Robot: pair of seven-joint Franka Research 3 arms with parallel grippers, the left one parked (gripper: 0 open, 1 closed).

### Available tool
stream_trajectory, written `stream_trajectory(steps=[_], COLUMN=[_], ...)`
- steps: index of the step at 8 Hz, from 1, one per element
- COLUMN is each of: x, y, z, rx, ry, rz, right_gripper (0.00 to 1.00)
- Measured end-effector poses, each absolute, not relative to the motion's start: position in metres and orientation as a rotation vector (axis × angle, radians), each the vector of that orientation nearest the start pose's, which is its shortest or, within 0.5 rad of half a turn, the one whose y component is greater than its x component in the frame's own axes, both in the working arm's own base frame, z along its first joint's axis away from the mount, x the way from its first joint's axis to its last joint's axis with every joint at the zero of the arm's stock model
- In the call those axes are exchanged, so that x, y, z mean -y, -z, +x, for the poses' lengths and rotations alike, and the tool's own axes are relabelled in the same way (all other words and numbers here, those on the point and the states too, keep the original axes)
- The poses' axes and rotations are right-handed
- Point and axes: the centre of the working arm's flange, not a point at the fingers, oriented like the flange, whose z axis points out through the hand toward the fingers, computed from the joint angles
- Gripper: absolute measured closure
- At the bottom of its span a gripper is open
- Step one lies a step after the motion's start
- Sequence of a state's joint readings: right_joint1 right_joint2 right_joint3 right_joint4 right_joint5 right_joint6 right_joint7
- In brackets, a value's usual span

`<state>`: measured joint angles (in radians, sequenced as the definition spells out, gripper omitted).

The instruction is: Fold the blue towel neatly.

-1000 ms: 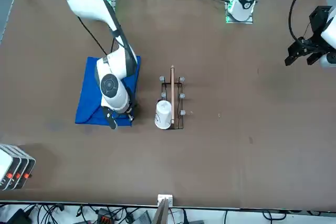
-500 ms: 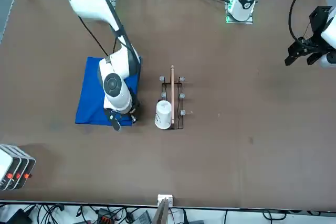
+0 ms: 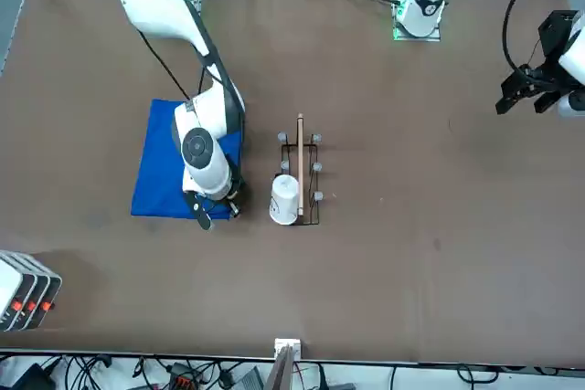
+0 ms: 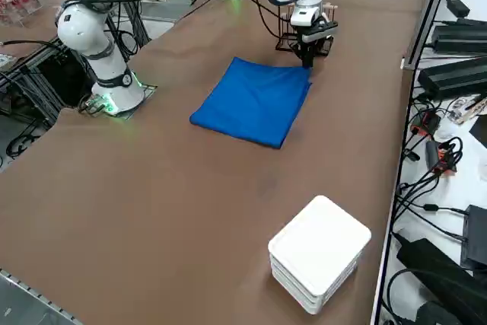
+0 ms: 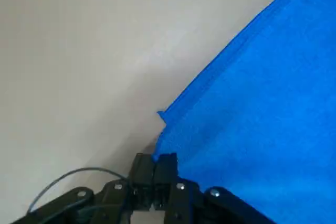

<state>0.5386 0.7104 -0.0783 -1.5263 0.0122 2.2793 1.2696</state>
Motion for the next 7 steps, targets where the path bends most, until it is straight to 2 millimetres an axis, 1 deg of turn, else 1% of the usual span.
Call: stream_trajectory(steps=[7], x=[-0.3341], y=[-0.2401], z=[0.6364], rx=[-1.155], ry=[0.137], rz=[-2.879], right_gripper=[0.98])
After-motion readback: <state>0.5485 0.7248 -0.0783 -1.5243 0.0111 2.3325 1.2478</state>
